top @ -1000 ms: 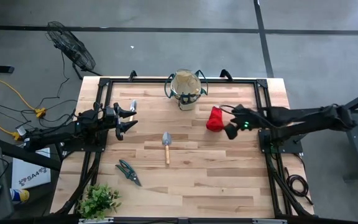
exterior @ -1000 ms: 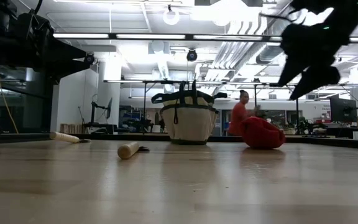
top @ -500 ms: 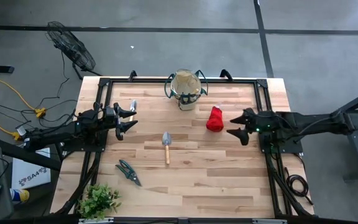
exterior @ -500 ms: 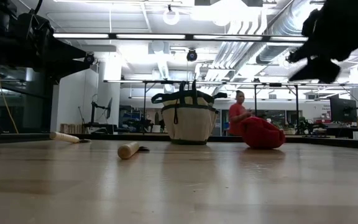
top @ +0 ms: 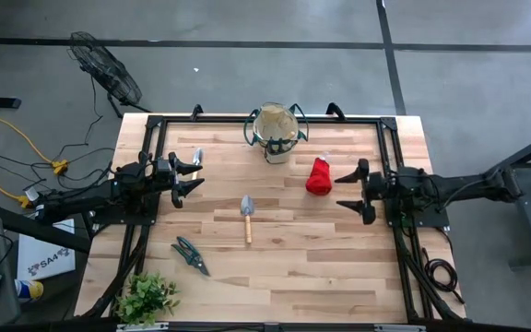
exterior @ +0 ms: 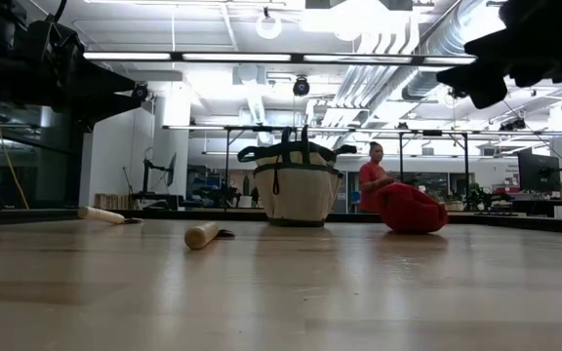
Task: Pick & Place Garden tools in Gardening bag
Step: Put the brown trowel into the gardening bag
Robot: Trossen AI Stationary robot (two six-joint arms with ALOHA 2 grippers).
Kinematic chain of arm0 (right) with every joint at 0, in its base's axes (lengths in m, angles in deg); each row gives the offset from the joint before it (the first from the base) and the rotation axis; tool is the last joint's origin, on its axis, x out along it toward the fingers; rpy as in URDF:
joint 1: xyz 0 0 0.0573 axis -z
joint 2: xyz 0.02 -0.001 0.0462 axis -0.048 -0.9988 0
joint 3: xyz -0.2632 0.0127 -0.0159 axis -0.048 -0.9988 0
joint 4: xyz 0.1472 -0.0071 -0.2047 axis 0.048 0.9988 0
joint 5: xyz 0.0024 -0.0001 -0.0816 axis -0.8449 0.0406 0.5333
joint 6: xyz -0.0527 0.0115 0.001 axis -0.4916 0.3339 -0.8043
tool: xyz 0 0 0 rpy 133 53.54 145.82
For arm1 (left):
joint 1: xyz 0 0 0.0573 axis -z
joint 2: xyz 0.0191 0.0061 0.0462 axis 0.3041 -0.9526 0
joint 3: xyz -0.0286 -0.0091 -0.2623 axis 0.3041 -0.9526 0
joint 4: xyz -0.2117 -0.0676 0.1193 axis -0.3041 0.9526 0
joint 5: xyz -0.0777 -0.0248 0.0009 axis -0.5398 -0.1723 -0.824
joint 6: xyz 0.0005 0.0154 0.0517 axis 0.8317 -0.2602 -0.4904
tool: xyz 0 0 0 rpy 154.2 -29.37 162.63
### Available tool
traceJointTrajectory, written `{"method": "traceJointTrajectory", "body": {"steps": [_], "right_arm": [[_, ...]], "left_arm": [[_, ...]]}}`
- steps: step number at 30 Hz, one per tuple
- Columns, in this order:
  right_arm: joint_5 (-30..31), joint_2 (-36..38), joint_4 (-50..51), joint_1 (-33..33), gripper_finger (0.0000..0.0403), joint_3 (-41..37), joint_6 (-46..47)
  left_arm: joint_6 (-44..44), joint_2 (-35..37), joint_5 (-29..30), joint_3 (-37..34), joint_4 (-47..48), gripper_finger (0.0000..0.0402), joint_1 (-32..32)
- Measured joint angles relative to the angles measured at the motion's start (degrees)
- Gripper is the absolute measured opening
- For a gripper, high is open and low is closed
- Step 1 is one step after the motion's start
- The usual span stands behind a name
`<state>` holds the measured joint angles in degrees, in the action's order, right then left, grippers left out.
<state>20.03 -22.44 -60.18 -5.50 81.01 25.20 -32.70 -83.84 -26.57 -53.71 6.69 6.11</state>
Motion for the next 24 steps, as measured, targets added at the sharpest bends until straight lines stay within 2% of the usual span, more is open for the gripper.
{"method": "traceJointTrajectory", "body": {"steps": [10,24], "right_arm": [[-1.0,8.6,0.1,0.0,0.0311,-4.3,0.3],[-0.5,16.5,2.6,0.0,0.0311,-8.2,0.3]], "left_arm": [[0.0,0.0,0.0,0.0,0.0,0.0223,0.0],[0.0,0.0,0.0,0.0,0.0,0.0223,0.0]]}}
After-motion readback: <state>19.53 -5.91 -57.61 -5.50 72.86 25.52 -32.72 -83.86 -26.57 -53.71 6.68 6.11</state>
